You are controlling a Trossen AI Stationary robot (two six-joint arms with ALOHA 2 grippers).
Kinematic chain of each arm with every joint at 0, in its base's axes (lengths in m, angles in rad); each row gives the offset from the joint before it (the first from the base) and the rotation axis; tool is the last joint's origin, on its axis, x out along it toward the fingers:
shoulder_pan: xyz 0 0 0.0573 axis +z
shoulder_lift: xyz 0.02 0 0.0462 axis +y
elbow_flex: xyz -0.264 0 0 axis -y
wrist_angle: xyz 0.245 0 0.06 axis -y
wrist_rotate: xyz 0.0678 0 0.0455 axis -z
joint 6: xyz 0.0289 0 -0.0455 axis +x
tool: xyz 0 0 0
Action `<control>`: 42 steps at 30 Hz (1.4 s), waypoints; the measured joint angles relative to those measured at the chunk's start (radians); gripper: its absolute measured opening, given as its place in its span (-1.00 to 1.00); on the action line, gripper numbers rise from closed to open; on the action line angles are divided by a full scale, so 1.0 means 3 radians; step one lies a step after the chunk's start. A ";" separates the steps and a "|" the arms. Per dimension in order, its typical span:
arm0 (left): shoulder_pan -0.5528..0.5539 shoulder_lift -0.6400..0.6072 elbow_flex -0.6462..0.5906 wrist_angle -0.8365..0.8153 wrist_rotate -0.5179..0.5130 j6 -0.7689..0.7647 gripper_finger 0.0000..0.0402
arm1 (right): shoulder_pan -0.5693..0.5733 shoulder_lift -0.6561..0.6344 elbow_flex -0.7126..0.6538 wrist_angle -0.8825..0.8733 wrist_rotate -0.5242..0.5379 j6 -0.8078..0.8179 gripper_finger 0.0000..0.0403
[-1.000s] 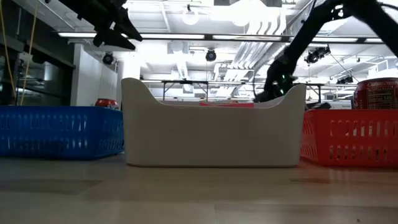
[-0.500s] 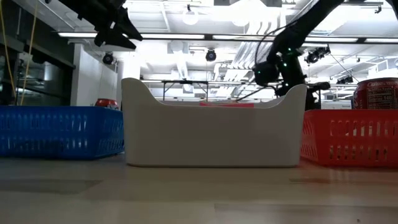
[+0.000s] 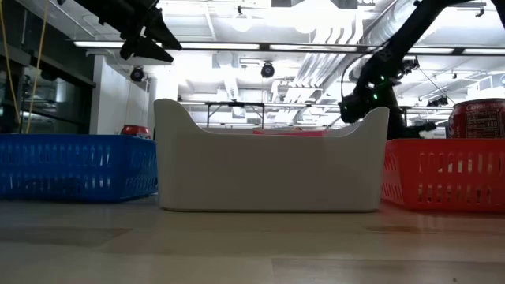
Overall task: Sort candy
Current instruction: Put the white chocolate into the blue bin
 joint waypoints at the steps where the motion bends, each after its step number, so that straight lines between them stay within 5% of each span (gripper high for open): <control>1: 0.0000 0.0000 0.0000 0.0000 -0.0002 -0.0001 0.11 | -0.0006 0.0001 -0.0079 0.0049 0.0005 0.0010 -0.02; 5: 0.0001 0.0000 0.0000 -0.0001 -0.0012 0.0000 0.11 | 0.0015 0.0004 -0.0257 0.0264 0.0169 0.0030 0.17; 10: 0.0001 0.0000 0.0000 0.0000 -0.0014 -0.0001 0.11 | 0.0034 0.0002 -0.0282 0.0376 0.0161 0.0183 0.13; 23: 0.0001 0.0000 0.0000 -0.0001 0.0078 -0.0003 0.11 | 0.0023 0.0011 -0.0250 0.0194 -0.0065 -0.0089 -0.95; 34: 0.0000 0.0000 0.0000 -0.0003 0.0168 -0.0001 0.11 | 0.0062 -0.0024 -0.0166 -0.0024 0.0237 0.0106 -0.53; 42: 0.0000 0.0000 0.0000 -0.0004 0.0168 0.0128 0.11 | 0.0080 0.0099 -0.0112 0.0201 0.0666 0.0285 -0.95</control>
